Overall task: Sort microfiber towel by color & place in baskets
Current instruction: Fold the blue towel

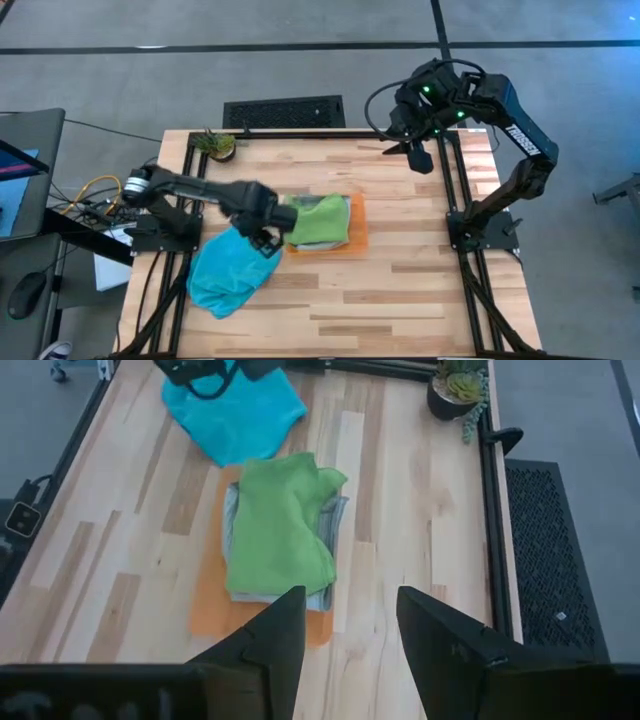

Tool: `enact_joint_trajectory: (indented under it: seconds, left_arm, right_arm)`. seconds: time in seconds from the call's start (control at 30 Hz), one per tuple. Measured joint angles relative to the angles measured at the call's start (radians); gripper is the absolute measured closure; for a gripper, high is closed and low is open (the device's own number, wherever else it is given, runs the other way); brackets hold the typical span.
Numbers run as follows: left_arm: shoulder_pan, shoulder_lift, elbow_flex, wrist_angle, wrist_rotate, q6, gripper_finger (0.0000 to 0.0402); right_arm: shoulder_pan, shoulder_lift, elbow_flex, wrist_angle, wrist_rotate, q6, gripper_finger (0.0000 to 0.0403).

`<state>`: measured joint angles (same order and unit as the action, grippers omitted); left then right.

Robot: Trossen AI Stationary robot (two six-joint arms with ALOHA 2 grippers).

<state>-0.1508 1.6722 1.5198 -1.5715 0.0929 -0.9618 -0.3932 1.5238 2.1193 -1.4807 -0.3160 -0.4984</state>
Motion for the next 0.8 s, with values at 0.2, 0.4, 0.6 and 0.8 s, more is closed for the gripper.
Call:
enact_joint_trajectory:
  seconds: [0.2,0.4,0.6,0.8]
  left_arm:
    - [-0.123,-0.049,-0.125,0.026,0.071,-0.198,0.0215]
    - [-0.2,-0.048,-0.176,0.224,0.109,-0.297,0.0215]
    - [-0.222,-0.034,-0.228,0.429,0.019,-0.333,0.0215]
    - [-0.234,-0.034,-0.311,0.557,-0.011,-0.405,0.0215]
  right_arm:
    - [0.016,0.0,0.0,0.0,0.0,0.0,0.0221]
    - [0.038,0.0,0.0,0.001,0.0,0.0,0.0221]
    - [0.046,0.0,0.0,0.001,0.0,0.0,0.0221]
    - [0.046,0.0,0.0,0.0,0.0,-0.004,0.0221]
